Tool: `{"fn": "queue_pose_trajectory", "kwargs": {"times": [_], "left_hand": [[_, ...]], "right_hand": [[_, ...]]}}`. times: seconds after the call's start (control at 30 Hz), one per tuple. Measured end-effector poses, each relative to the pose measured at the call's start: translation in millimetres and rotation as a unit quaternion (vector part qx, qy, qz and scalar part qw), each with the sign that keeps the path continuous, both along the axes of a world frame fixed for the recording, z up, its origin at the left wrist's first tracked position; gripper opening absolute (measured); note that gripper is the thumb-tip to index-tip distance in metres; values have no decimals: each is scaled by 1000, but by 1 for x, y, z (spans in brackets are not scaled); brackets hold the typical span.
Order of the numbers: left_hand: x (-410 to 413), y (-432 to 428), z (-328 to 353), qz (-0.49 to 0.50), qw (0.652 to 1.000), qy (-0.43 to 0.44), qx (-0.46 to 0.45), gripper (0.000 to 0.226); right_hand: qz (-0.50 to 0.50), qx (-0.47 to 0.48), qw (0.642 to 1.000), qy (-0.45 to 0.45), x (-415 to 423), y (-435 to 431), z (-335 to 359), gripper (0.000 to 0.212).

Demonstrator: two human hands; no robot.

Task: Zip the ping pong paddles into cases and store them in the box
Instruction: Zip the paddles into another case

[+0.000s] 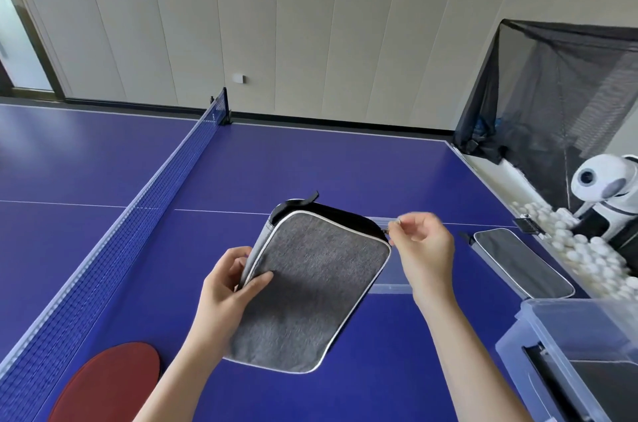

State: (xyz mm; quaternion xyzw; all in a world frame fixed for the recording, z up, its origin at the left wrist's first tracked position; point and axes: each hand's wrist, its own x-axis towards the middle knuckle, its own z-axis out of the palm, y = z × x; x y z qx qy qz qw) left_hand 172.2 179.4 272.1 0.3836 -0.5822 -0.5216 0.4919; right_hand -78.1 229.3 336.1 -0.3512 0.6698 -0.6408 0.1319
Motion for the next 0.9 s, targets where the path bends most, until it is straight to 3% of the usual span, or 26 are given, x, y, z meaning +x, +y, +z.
{"fn": "queue_pose_trajectory", "kwargs": {"times": [0.1, 0.27, 0.43, 0.6, 0.77, 0.9], "left_hand": [[4, 0, 3, -29, 998, 21, 47, 37], [17, -10, 12, -81, 982, 68, 154, 78], [24, -15, 20, -116, 971, 74, 193, 81], [26, -15, 25, -121, 968, 92, 199, 86], [23, -11, 30, -97, 966, 126, 203, 75], [18, -7, 34, -56, 967, 144, 201, 37]], "right_hand": [[55, -34, 996, 56, -1, 3, 4, 19], [136, -24, 977, 160, -9, 8, 12, 17], [150, -66, 941, 296, -11, 4, 20, 12], [127, -137, 911, 368, -14, -2, 23, 5], [80, -137, 874, 459, -21, -6, 14, 6], [57, -110, 870, 478, -24, -1, -8, 5]]}}
